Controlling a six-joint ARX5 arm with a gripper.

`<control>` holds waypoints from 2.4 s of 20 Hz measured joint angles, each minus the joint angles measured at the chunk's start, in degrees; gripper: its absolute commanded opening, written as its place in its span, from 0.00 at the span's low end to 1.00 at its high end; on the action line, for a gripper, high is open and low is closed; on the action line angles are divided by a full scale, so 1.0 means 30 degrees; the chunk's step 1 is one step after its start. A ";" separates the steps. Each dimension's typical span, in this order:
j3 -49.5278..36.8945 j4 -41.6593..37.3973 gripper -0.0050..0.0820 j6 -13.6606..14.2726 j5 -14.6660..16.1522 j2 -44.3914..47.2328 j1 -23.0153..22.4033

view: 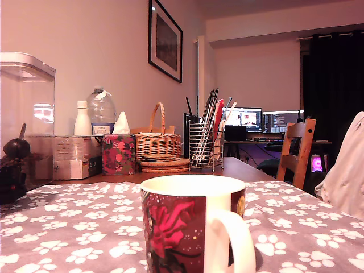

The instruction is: Pick up the coffee capsules on the table and drop them inside the coffee cup

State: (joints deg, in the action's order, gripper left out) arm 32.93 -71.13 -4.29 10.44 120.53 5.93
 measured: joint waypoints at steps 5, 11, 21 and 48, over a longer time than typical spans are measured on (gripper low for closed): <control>0.0109 0.0211 0.42 0.0000 -0.0007 0.0000 0.0036; 0.0109 0.0299 0.28 0.0000 0.0000 0.0000 0.0036; 0.0109 0.0335 0.28 -0.0007 0.1836 -0.0007 0.0036; -0.1173 0.8378 0.15 0.0831 0.4852 -1.1395 -0.0896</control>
State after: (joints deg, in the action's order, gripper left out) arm 29.41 -46.00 -1.80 24.99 86.35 3.25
